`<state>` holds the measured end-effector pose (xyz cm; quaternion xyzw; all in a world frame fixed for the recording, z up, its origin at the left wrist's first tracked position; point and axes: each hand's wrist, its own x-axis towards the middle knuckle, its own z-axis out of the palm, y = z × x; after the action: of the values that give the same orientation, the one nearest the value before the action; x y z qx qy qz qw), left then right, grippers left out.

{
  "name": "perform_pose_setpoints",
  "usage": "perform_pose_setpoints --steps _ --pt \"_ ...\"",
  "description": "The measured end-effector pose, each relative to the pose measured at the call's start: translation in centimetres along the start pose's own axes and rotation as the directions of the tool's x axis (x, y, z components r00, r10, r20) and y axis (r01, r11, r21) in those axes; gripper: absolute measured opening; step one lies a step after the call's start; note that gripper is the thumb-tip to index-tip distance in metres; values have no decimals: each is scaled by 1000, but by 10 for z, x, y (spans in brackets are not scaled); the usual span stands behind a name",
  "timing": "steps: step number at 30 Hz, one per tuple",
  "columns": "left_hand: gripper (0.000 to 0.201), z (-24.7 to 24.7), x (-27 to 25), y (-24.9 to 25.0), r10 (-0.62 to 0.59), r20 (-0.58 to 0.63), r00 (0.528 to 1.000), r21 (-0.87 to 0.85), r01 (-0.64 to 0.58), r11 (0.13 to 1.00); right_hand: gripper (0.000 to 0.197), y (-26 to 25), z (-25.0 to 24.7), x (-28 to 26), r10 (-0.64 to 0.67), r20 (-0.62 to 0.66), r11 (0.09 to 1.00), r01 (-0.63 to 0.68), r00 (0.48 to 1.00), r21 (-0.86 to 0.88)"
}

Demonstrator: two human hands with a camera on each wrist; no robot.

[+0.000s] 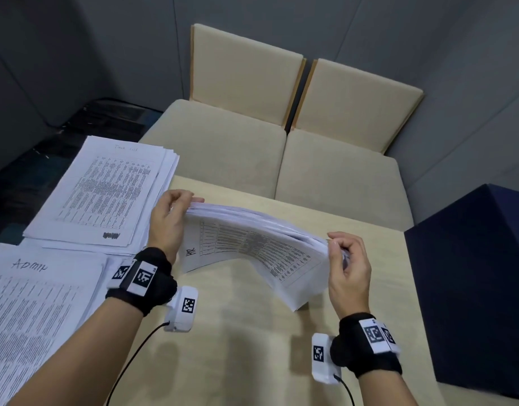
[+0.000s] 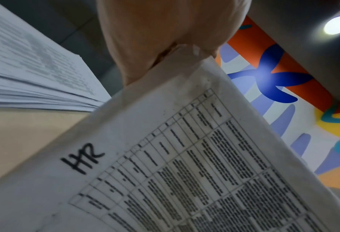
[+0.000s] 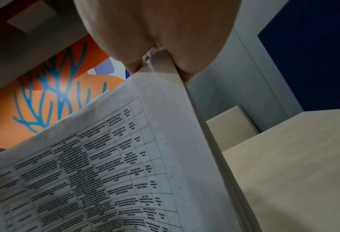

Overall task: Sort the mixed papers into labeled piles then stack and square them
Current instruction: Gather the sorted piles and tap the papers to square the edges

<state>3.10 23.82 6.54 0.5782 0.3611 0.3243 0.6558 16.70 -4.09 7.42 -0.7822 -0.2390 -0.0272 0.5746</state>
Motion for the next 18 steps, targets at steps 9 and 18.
perform_pose_setpoints --steps 9,18 --pt "34 3 -19 -23 -152 130 980 65 144 987 57 40 14 -31 454 87 872 -463 887 160" --pt "75 -13 5 -23 -18 164 986 -46 26 999 71 47 -6 0 325 143 915 -349 935 203"
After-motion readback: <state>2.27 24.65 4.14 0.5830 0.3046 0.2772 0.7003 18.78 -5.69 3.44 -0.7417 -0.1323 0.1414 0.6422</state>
